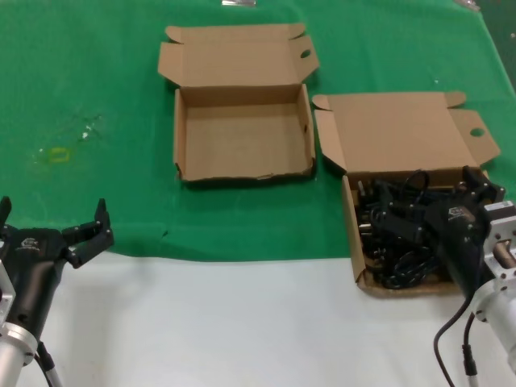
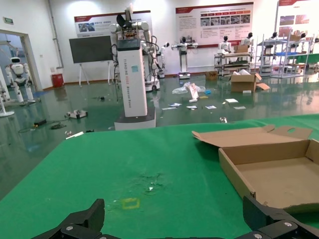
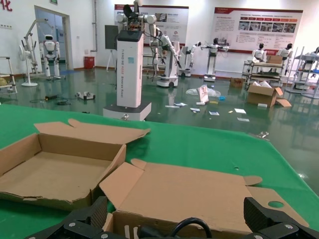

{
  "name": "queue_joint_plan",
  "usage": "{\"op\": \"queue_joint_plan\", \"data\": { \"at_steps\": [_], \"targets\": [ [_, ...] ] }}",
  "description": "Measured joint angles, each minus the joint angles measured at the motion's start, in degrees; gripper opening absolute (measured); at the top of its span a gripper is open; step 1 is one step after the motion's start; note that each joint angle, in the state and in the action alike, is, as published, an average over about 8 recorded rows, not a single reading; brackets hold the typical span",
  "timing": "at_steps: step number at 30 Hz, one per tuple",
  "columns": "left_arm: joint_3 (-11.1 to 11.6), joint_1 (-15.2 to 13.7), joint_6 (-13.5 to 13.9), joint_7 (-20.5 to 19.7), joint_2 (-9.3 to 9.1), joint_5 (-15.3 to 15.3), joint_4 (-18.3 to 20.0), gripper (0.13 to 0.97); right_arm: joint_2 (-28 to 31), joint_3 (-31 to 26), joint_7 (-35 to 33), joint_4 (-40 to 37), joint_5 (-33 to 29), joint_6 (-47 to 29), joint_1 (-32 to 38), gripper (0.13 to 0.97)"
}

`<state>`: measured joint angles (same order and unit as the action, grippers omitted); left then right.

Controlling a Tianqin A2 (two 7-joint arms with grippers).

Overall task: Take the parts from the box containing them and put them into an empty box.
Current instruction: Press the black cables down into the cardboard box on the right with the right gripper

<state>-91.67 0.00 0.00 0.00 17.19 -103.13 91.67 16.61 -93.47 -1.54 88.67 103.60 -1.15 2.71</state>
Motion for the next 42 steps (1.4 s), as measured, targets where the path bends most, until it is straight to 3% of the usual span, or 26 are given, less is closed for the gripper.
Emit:
{"op": "queue_joint_plan", "data": {
  "at_steps": [31, 42],
  "targets": [
    [0.00, 0.00, 0.00, 0.00, 0.00, 0.00, 0.00, 0.952, 0.00, 0.00, 0.00, 0.00, 0.00, 0.00, 0.00, 0.966],
    [0.00, 0.00, 0.00, 0.00, 0.00, 0.00, 0.00, 0.831, 0.00, 0.00, 0.00, 0.00, 0.00, 0.00, 0.00, 0.966]
  ]
}}
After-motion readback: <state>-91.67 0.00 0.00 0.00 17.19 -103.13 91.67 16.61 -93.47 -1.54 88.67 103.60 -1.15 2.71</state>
